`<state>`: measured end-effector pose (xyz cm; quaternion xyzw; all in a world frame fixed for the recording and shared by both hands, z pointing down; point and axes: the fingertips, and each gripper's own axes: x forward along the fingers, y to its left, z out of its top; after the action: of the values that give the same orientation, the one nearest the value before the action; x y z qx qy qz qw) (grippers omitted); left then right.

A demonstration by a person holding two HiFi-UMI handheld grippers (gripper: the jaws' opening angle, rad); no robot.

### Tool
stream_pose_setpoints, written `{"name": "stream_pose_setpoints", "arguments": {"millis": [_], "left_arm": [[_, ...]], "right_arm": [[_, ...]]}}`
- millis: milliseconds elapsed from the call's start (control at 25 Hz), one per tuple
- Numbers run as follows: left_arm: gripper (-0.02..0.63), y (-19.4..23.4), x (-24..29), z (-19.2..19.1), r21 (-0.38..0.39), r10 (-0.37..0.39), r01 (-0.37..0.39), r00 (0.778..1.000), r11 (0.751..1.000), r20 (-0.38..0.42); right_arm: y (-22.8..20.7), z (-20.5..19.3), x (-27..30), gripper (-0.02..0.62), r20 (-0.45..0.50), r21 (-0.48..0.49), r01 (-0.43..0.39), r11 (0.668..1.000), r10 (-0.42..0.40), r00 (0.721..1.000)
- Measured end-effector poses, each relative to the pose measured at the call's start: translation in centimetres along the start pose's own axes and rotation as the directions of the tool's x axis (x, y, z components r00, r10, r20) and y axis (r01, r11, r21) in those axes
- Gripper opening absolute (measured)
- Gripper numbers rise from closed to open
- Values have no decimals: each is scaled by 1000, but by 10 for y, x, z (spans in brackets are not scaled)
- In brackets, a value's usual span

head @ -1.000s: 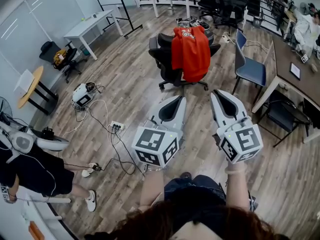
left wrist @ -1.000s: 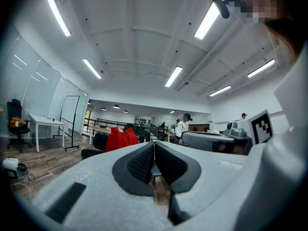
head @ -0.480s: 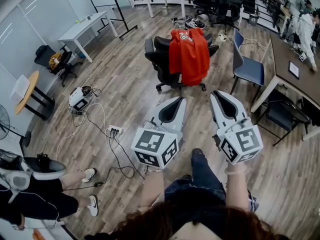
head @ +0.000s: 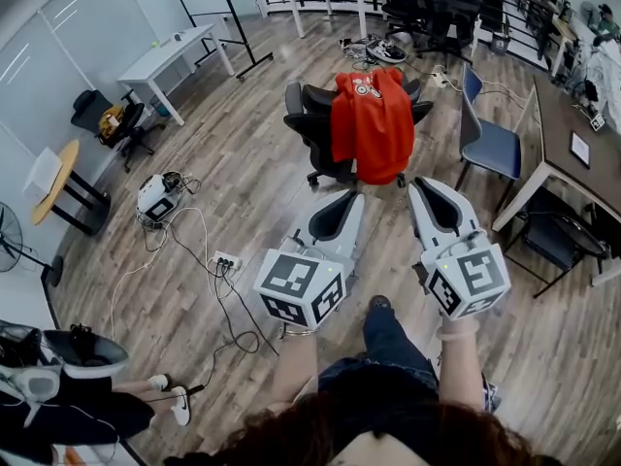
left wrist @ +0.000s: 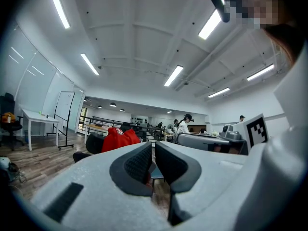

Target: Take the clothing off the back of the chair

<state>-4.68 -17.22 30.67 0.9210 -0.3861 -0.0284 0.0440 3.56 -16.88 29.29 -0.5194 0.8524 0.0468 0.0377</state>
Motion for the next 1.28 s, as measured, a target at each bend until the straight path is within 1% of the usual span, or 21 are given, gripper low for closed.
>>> {"name": "stream_pose_setpoints", "arguments": {"millis": [200, 320, 680, 800, 1080, 1200, 1280], "left_arm": [[20, 15, 22, 4, -5, 10, -10, 1000, 1000, 3], [21, 22, 35, 5, 0, 2, -2, 1000, 1000, -4], [35, 49, 74, 14, -5, 13, -13, 1000, 1000, -2], [75, 60, 83, 14, -13, 22, -22, 1000, 1000, -4], [111, 84, 104, 9, -39, 41, -42, 999, 998, -19], [124, 95, 113, 8, -62, 60, -60, 998, 996, -9], [144, 101, 118, 6, -84, 56, -57, 998, 995, -6]], "right_arm": [[-20, -2, 19, 17, 2, 7, -3, 1000, 3, 1000], [-31, -3, 31, 17, 8, 11, -4, 1000, 4, 1000], [-62, -4, 69, 40, 18, 38, -20, 999, 19, 1000], [-68, -7, 80, 48, 14, 39, -26, 999, 26, 1000], [-83, -15, 104, 78, 6, 50, -39, 998, 39, 999], [-94, -23, 112, 91, -7, 53, -42, 998, 43, 999], [-101, -28, 117, 102, -17, 57, -42, 997, 44, 999]]}}
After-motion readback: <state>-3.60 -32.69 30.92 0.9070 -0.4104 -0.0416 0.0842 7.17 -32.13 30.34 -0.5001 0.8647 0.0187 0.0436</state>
